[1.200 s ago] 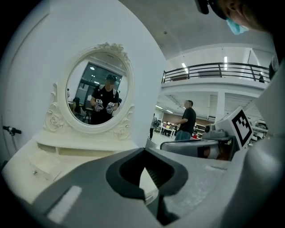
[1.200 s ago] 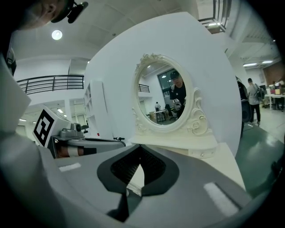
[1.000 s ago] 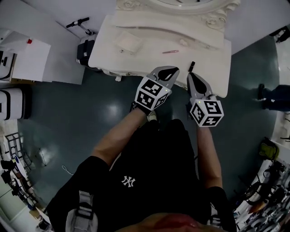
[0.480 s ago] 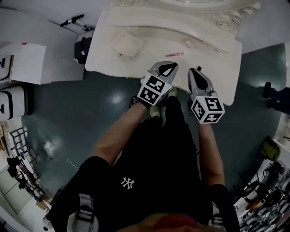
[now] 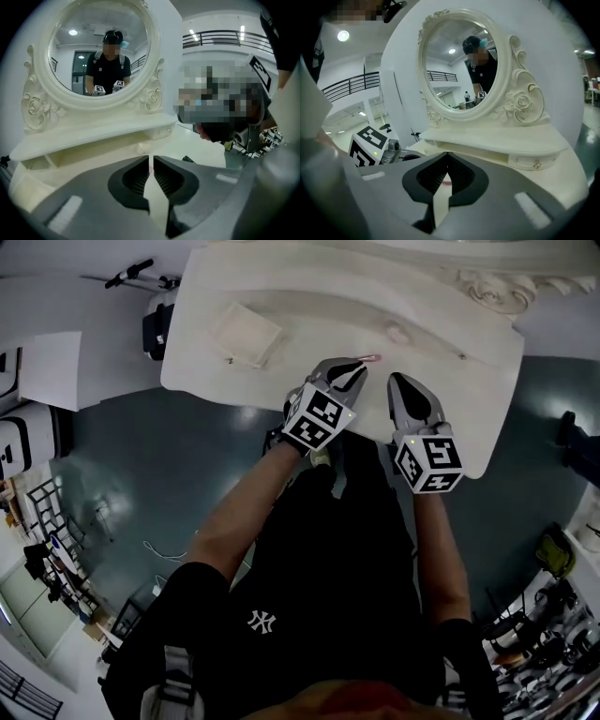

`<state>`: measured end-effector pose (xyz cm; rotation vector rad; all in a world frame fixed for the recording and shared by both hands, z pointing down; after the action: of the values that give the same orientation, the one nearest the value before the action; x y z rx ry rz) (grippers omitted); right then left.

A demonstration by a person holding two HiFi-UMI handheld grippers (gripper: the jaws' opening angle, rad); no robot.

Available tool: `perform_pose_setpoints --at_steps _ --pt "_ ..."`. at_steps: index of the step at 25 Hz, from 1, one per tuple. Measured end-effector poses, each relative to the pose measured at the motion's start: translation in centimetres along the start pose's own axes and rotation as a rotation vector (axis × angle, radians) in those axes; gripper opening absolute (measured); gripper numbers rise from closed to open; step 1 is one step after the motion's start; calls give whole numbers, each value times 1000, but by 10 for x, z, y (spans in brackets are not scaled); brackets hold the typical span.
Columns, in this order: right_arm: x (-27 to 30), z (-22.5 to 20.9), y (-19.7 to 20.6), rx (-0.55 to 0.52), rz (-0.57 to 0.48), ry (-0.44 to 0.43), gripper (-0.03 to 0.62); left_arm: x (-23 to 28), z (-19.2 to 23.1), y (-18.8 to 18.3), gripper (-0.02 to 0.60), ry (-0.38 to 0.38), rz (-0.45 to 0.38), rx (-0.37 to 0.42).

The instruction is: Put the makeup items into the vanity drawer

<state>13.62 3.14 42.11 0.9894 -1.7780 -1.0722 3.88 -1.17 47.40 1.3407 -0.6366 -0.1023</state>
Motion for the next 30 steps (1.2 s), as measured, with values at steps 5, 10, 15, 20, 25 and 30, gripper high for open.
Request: perform_pose_setpoints --at_steps 5,10,15,20,25,30 --pt "20 -19 10 19 39 -30 23 22 8 25 37 36 107 64" --pt "36 -36 17 36 71 -49 23 38 14 45 48 66 195 148" --pt "46 -49 21 47 89 -52 23 49 17 60 60 116 269 194" --pt "49 -52 22 47 106 -56 23 55 19 70 60 117 304 194" --pt "49 -56 24 48 116 -43 23 56 20 74 48 124 296 175" --pt "50 -53 21 43 112 -48 23 53 26 73 46 67 267 90"
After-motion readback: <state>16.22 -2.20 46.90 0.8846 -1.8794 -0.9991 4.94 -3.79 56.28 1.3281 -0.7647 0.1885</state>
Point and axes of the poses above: the fingertips, and each gripper's own axes: x forward along the fingers, z to its left, y out of its underside, the point moved 5 cm from there along -x, backward along the fingers, and after that the axes turned 14 degrees about -z, right-handed, at the moved point
